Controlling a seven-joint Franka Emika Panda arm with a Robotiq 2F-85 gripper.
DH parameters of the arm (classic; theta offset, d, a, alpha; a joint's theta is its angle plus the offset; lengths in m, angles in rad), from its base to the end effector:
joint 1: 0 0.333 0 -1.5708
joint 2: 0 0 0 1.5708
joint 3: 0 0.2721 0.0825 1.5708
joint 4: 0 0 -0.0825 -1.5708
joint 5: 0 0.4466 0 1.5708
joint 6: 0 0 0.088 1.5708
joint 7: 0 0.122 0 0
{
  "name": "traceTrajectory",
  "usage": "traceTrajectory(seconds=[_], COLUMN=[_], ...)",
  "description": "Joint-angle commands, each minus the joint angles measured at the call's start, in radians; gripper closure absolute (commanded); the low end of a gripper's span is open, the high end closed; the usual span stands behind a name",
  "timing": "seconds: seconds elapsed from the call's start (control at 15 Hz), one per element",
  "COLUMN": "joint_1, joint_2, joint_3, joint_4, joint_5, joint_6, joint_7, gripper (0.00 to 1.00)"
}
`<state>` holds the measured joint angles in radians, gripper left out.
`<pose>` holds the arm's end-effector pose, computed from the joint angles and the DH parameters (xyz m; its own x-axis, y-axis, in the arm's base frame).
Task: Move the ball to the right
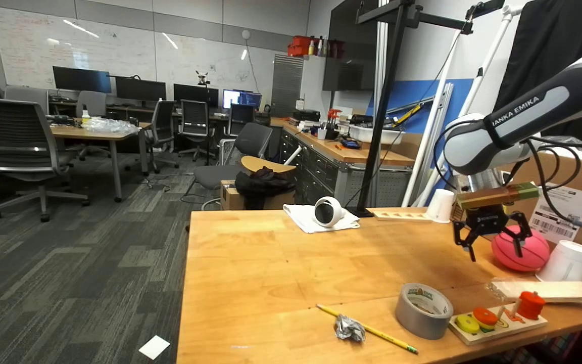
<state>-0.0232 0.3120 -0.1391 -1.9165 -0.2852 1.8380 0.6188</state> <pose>0.5913 -0.1247 0.2186 0.7599 -0.6290 -0.1641 -0.5140 -0.7360 0.4407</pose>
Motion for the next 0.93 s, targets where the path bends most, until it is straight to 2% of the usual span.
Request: traceTrajectory(seconds=[0.0, 0.47, 0.87], joint_1=[-0.022, -0.096, -0.13], joint_2=[0.062, 0.192, 0.111], joint_3=[-0.027, -0.081, -0.163], joint_4=[0.067, 0.219, 0.298], joint_5=[-0.029, -0.012, -0.059], joint_6=[0.022, 0.116, 0.23], joint_7=[-0.026, -0.129, -0.109], gripper=[0.0, 0.0, 0.0])
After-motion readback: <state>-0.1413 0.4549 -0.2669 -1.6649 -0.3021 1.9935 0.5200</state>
